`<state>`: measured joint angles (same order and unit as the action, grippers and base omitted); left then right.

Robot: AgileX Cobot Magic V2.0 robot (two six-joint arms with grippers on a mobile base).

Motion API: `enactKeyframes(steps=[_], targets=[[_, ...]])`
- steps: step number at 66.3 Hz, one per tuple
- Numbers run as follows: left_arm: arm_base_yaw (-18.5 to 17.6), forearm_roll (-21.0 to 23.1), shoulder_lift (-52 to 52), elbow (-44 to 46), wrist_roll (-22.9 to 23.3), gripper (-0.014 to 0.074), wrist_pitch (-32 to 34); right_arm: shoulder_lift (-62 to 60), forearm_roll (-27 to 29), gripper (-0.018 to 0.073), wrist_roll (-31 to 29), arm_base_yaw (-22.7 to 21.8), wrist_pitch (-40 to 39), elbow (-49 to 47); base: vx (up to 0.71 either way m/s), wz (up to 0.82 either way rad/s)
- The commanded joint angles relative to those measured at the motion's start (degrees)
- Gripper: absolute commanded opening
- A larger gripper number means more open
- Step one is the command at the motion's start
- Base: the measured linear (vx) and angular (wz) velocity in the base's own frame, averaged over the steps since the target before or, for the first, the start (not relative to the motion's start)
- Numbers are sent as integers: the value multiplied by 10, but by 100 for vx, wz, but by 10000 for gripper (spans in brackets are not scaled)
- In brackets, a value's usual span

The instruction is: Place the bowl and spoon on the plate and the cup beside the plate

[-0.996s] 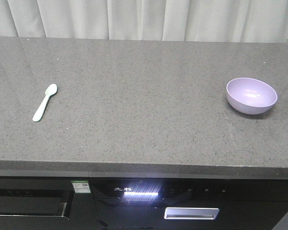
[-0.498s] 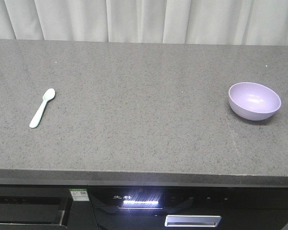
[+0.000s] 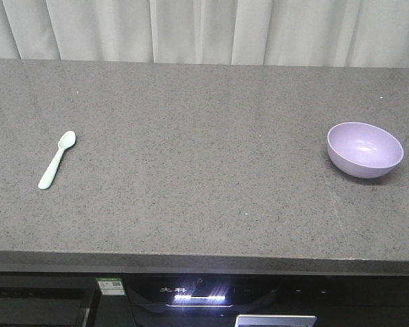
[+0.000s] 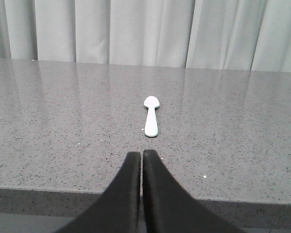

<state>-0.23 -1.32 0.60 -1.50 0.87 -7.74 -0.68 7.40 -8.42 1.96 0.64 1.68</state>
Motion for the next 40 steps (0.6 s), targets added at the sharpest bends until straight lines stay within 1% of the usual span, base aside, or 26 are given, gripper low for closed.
enactKeyframes(steps=[1, 40], targets=[[0, 5, 8, -15, 5, -6, 40, -6, -4, -3, -2, -3, -42, 5, 3, 0], [0, 5, 8, -15, 5, -6, 40, -6, -4, -3, -2, -3, -42, 5, 3, 0]])
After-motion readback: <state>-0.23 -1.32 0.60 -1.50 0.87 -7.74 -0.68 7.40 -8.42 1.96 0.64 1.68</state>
